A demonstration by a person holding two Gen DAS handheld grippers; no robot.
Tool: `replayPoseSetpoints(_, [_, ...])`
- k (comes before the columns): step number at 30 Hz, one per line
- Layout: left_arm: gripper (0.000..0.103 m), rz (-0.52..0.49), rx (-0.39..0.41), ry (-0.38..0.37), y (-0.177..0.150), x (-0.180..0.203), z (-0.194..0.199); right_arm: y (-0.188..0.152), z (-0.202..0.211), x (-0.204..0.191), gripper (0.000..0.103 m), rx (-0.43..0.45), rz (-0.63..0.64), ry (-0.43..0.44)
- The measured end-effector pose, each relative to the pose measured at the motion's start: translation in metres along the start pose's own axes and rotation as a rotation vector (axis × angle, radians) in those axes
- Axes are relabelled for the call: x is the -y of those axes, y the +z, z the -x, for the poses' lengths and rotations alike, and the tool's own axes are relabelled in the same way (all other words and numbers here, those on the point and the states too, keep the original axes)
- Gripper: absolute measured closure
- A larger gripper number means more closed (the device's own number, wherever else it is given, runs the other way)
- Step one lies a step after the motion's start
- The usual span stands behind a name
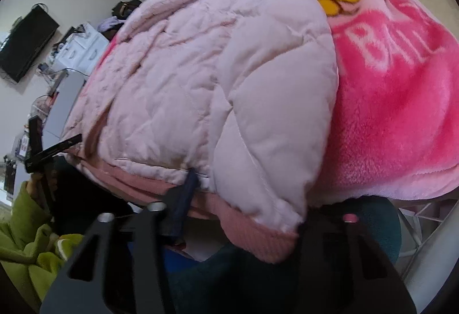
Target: Fold large clothes
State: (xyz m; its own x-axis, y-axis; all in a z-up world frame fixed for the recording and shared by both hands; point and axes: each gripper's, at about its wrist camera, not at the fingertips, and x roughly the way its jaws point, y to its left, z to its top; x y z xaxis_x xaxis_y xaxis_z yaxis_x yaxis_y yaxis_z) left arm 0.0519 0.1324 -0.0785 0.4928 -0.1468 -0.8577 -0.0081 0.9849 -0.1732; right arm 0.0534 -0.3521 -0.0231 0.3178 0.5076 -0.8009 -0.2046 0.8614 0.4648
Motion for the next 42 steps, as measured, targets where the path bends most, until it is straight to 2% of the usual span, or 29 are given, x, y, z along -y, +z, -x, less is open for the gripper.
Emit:
replayPoseSetpoints(1, [0.068,0.001,0.008,-0.003,0.001,0.001,0.002,0.001,0.005,-0.002,0.076,0.014,0.005,0.003])
replayPoseSetpoints(2, [0.071,0.004,0.019,-0.007,0.002,0.001,0.005,0.001,0.009,-0.004,0.081,0.025,0.008,0.001])
replayPoseSetpoints(4, [0.083,0.003,0.034,-0.008,0.003,0.003,0.009,0.003,0.014,-0.006,0.084,0.039,0.01,0.006])
replayPoseSetpoints(7, [0.089,0.001,0.064,-0.009,0.005,0.006,0.017,0.005,0.017,-0.008,0.086,0.052,0.015,0.001])
replayPoseSetpoints(11, [0.09,0.005,0.076,-0.019,0.005,0.005,0.02,0.004,0.014,-0.005,0.086,0.047,-0.011,-0.002])
replayPoseSetpoints(14, [0.088,0.003,0.062,-0.027,0.005,0.003,0.016,0.002,0.009,-0.005,0.081,0.041,-0.019,-0.004])
replayPoseSetpoints(21, [0.076,0.068,0.025,-0.079,0.0,-0.011,0.005,0.001,0.0,0.0,0.075,0.034,-0.046,0.003])
replayPoseSetpoints(23, [0.078,0.077,0.026,-0.082,-0.001,-0.012,0.006,0.001,0.001,-0.001,0.078,0.04,-0.049,0.002])
replayPoseSetpoints(24, [0.085,0.081,0.032,-0.085,0.0,-0.012,0.007,0.002,0.005,-0.004,0.083,0.058,-0.038,0.005])
replayPoseSetpoints(27, [0.091,0.059,0.069,-0.076,0.004,-0.005,0.019,0.005,0.021,-0.018,0.088,0.121,0.015,0.015])
replayPoseSetpoints(33, [0.093,0.045,0.161,-0.1,0.018,0.002,0.048,0.019,0.054,-0.036,0.09,0.254,0.055,0.057])
replayPoseSetpoints(42, [0.093,0.012,0.268,-0.107,0.044,0.017,0.075,0.048,0.072,-0.044,0.091,0.337,0.044,0.063])
